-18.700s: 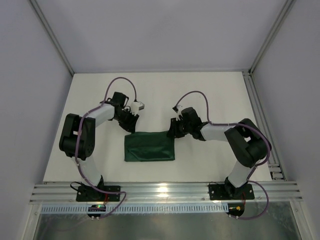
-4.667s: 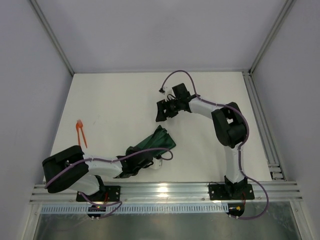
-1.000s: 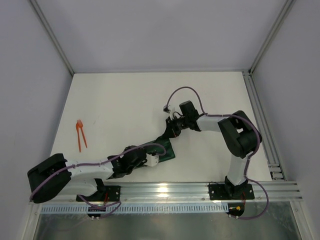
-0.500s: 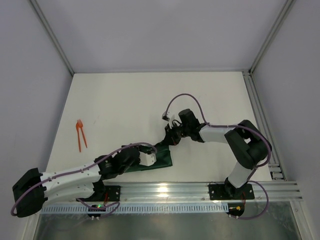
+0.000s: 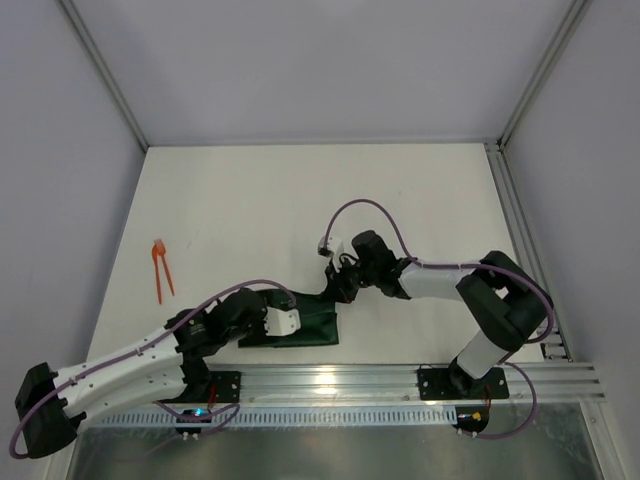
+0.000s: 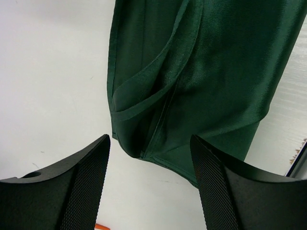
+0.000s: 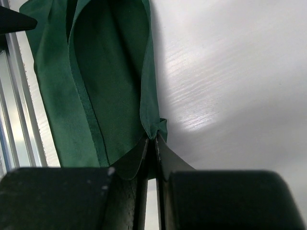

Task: Fold the napkin into a case and place the utensils inside
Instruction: Fold the 2/3-rectangle-folded napkin at the center of the board.

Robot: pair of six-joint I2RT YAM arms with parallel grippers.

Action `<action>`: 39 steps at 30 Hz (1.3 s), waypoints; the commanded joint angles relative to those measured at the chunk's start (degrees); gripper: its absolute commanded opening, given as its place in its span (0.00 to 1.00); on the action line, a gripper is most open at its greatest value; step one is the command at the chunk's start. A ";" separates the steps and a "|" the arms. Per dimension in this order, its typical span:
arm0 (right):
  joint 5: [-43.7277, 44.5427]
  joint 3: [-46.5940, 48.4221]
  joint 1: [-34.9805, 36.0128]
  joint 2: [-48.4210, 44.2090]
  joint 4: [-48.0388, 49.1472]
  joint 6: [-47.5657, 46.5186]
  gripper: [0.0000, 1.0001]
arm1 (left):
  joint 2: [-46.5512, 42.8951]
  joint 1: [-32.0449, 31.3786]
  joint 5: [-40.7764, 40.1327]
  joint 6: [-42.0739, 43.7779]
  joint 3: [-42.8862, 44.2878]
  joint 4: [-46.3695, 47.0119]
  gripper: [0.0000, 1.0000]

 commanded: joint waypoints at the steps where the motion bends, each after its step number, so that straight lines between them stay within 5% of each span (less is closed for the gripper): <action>1: 1.63 -0.91 1.34 -3.20 2.56 -2.75 0.10 | -3.99 2.23 5.42 -2.08 2.88 -3.29 0.70; 8: 2.77 -1.97 3.45 -4.79 1.59 -5.21 0.13 | -10.59 10.05 14.73 -5.86 4.81 -3.56 0.70; 12: 4.44 -3.29 6.00 -5.49 2.99 -6.35 0.13 | -10.51 12.61 6.77 -7.09 3.68 3.44 0.60; 17: 7.69 -3.82 8.64 -5.84 3.00 -7.59 0.11 | 2.11 16.82 5.24 -7.71 6.22 7.34 0.49; 21: 11.20 -4.87 10.48 -7.42 3.26 -9.08 0.09 | 7.42 22.09 14.51 -8.41 9.29 8.05 0.45; 27: 12.97 -6.19 12.42 -9.80 5.28 -8.99 0.06 | 6.81 27.99 23.61 -4.81 10.53 0.94 0.53; 34: 13.15 -5.14 12.33 -6.99 5.28 -7.59 0.04 | 3.30 28.34 29.57 0.28 13.16 -10.83 0.28; 39: 12.97 -4.96 12.33 -5.93 5.98 -6.89 0.04 | 3.56 28.34 35.66 12.67 11.95 -25.16 0.30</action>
